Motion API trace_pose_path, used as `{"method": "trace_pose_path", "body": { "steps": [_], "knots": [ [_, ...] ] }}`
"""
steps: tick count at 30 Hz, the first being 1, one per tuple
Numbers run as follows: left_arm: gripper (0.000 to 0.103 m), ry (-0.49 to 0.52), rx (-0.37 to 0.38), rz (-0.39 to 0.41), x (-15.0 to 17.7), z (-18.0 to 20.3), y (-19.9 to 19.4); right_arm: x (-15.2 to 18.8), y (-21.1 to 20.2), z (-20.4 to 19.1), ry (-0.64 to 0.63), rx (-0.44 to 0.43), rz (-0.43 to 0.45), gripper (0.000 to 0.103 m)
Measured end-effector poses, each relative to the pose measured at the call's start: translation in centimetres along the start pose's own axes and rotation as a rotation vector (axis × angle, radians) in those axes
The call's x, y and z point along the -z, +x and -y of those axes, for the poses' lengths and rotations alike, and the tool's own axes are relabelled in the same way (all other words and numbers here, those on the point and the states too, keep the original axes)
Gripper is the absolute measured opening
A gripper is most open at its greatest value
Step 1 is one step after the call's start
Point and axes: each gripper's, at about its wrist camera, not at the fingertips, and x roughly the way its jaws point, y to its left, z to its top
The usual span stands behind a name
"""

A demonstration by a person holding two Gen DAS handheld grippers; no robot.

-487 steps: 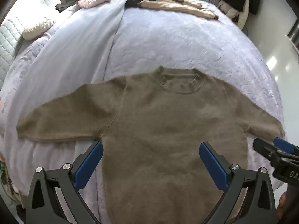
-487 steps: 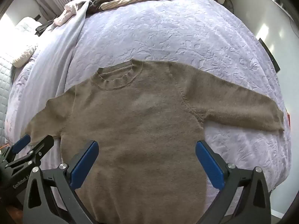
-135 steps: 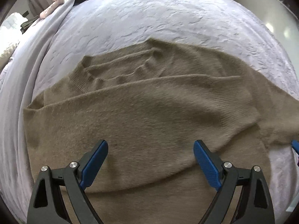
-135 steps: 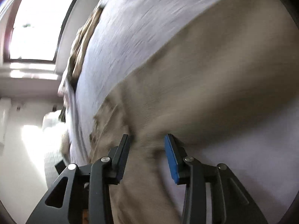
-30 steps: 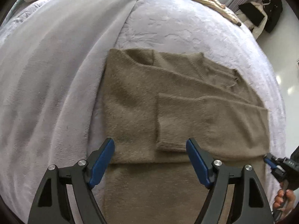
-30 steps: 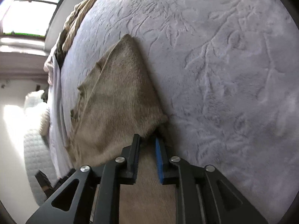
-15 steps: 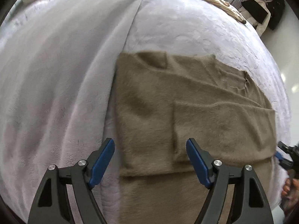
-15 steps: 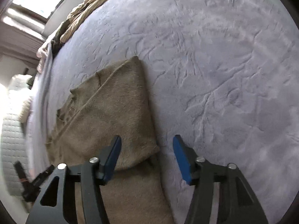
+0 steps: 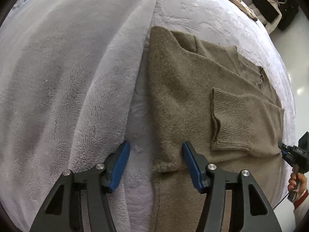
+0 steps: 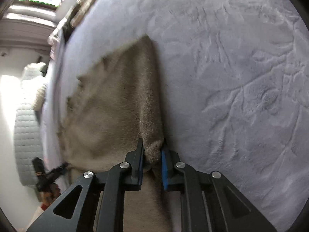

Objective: Fold small clothes

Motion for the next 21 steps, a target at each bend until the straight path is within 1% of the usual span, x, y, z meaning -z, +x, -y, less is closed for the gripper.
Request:
{"method": "trace_pose_path", "body": {
  "steps": [1,2,3,4,5,6,7,8,9,11,12,13,16,19,21],
  "knots": [
    [0.052,-0.01,0.019,-0.002,0.0,-0.1,-0.2,0.1,0.2,0.2,0.017,-0.005,0.007,0.017],
    [0.05,-0.03,0.053,-0.012,0.0,-0.1,-0.2,0.2,0.2,0.3,0.035,-0.008,0.018,0.017],
    [0.05,-0.055,0.103,-0.026,0.0,0.0,-0.2,0.5,0.0,0.4,0.055,-0.017,0.031,0.018],
    [0.05,-0.068,0.148,-0.036,0.0,0.3,-0.2,0.7,-0.1,0.4,0.066,-0.024,0.038,0.021],
    [0.05,-0.064,0.172,-0.043,-0.1,0.6,-0.1,0.8,-0.3,0.4,0.074,-0.026,0.04,0.023],
    [0.05,-0.041,0.162,-0.042,-0.3,1.0,0.0,1.1,-0.5,0.4,0.074,-0.027,0.039,0.023],
    [0.039,-0.013,0.14,-0.036,-0.4,1.6,0.1,1.2,-0.6,0.3,0.071,-0.024,0.037,0.023],
    [0.023,0.009,0.116,-0.022,-0.5,2.0,0.1,1.3,-0.7,0.3,0.07,-0.017,0.034,0.023],
    [0.016,0.011,0.117,-0.022,-0.7,2.1,0.0,1.4,-0.8,0.3,0.074,-0.013,0.035,0.023],
    [0.013,-0.005,0.138,0.025,-0.9,1.5,-0.8,1.8,-1.2,0.2,0.093,-0.013,0.045,0.023],
    [0.009,0.008,0.128,0.055,-0.9,1.2,-1.4,1.9,-1.3,0.1,0.092,-0.011,0.047,0.023],
    [0.009,0.024,0.124,0.075,-0.8,0.9,-1.6,2.0,-1.3,0.0,0.084,-0.006,0.046,0.023],
    [0.009,0.04,0.093,0.04,-0.7,-0.1,-0.2,2.2,-1.0,-0.3,0.063,0.009,0.043,0.024],
    [0.009,0.056,0.07,0.053,-0.4,0.1,-0.2,2.3,-1.0,-0.2,0.083,0.012,0.056,0.024],
    [0.01,0.05,0.036,0.068,-0.4,0.8,-0.8,2.4,-1.4,-0.6,0.073,0.027,0.065,0.025]
  ]
}}
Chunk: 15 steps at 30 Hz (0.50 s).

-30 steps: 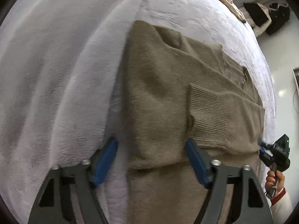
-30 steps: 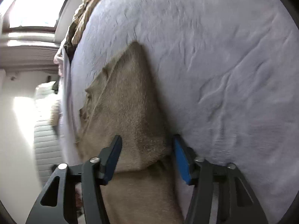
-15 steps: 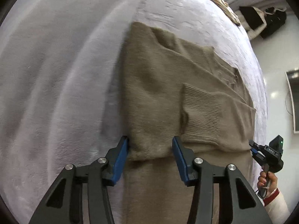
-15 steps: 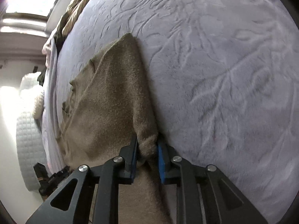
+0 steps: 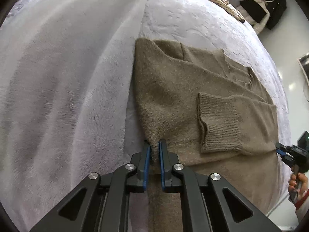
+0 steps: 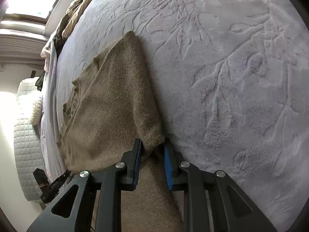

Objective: Fold small clothes

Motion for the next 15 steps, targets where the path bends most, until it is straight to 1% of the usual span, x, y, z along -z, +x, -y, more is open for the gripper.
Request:
{"method": "trace_pose_path", "body": {
  "steps": [1,2,3,4,5,6,7,8,11,15],
  "knots": [
    [0.01,0.007,-0.022,-0.002,0.2,0.4,-0.1,0.1,-0.3,-0.3,-0.012,0.013,0.003,0.026],
    [0.014,0.02,-0.051,-0.005,0.3,0.7,-0.3,0.2,-0.6,-0.5,-0.024,0.024,0.004,0.028],
    [0.043,0.034,-0.083,-0.007,0.4,0.9,-0.4,0.3,-0.9,-0.7,-0.033,0.032,0.003,0.029],
    [0.08,0.047,-0.129,-0.006,0.7,1.1,-0.6,0.5,-1.1,-0.9,-0.037,0.035,0.003,0.035],
    [0.085,0.063,-0.17,0.022,1.1,1.5,-1.1,0.7,-1.4,-1.0,-0.039,0.039,0.0,0.045],
    [0.085,0.074,-0.18,0.034,1.2,1.7,-1.4,0.9,-1.7,-1.1,-0.04,0.041,-0.001,0.049],
    [0.085,0.082,-0.186,0.025,1.5,1.8,-1.5,1.2,-2.0,-1.2,-0.04,0.043,0.0,0.05],
    [0.085,0.08,-0.194,0.008,1.8,1.9,-1.6,1.6,-2.2,-1.3,-0.039,0.04,-0.001,0.05],
    [0.085,0.088,-0.228,-0.01,2.8,2.2,-1.9,2.8,-2.7,-1.5,-0.029,0.038,-0.013,0.051],
    [0.085,0.079,-0.217,-0.063,3.8,2.5,-1.8,4.6,-2.6,-1.6,-0.028,0.06,-0.042,0.053]
  ]
}}
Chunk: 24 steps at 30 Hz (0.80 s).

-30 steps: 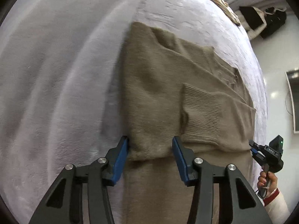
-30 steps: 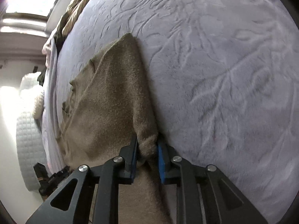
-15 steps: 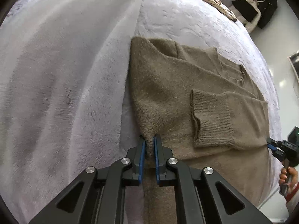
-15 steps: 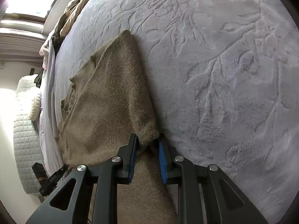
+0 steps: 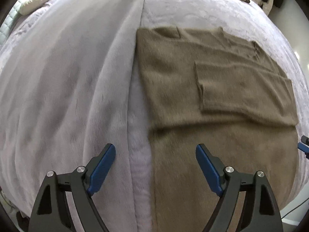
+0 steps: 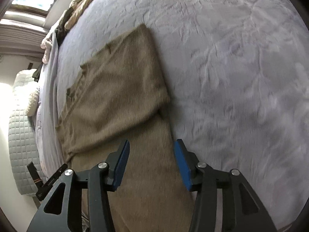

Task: Fold small clothes
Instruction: 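Move both open tools along the folded sweater toward its hem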

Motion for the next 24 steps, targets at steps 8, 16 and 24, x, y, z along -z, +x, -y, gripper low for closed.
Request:
{"method": "trace_pose_path", "body": {
  "steps": [8,16,24],
  "knots": [
    [0.085,-0.018,0.026,-0.089,2.3,0.8,-0.8,4.1,0.2,-1.2,-0.011,0.001,-0.036,0.054],
    [0.085,0.022,0.014,-0.132,4.6,3.9,-2.4,6.2,0.2,-3.7,-0.065,-0.053,-0.093,0.054],
    [0.085,-0.09,0.006,-0.118,7.2,6.5,-4.1,7.3,1.0,-5.1,-0.167,-0.085,-0.196,0.056]
  ]
}}
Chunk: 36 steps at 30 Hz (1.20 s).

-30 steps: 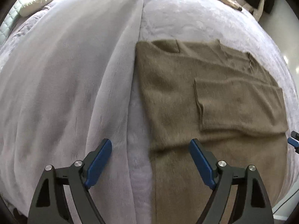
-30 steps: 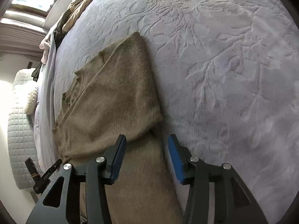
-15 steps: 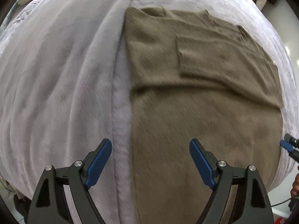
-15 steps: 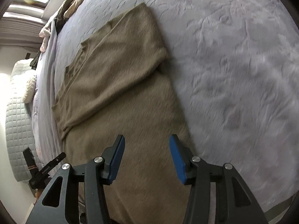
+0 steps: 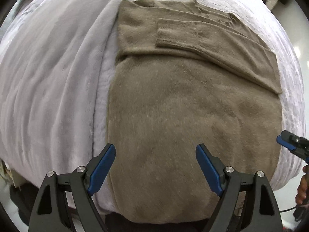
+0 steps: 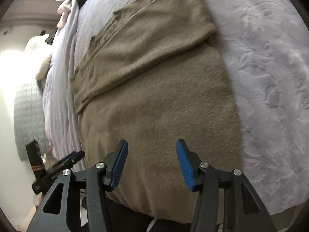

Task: Fold small clothes
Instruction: 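Move both open tools along the folded sweater toward its hem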

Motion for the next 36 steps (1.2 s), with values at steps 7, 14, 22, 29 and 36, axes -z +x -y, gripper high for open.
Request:
{"method": "trace_pose_path", "body": {
  "steps": [7,14,22,29,36],
  "knots": [
    [0.085,-0.072,0.0,0.004,3.2,-0.5,-1.1,0.1,0.1,-1.1,-0.111,-0.03,-0.016,0.056],
    [0.085,-0.056,0.004,0.003,5.5,-2.3,-2.1,1.2,0.7,-1.3,-0.089,-0.033,-0.025,0.059],
    [0.085,-0.047,0.076,-0.028,8.6,-4.8,-0.6,5.4,2.1,-1.6,-0.065,0.016,-0.051,0.059],
    [0.085,0.015,0.117,-0.056,12.8,-6.9,0.1,10.3,2.9,-0.2,-0.011,0.048,-0.05,0.059],
    [0.085,0.044,0.209,-0.096,15.9,-7.4,1.4,13.2,1.8,2.0,0.027,0.097,-0.02,0.059]
  ]
}}
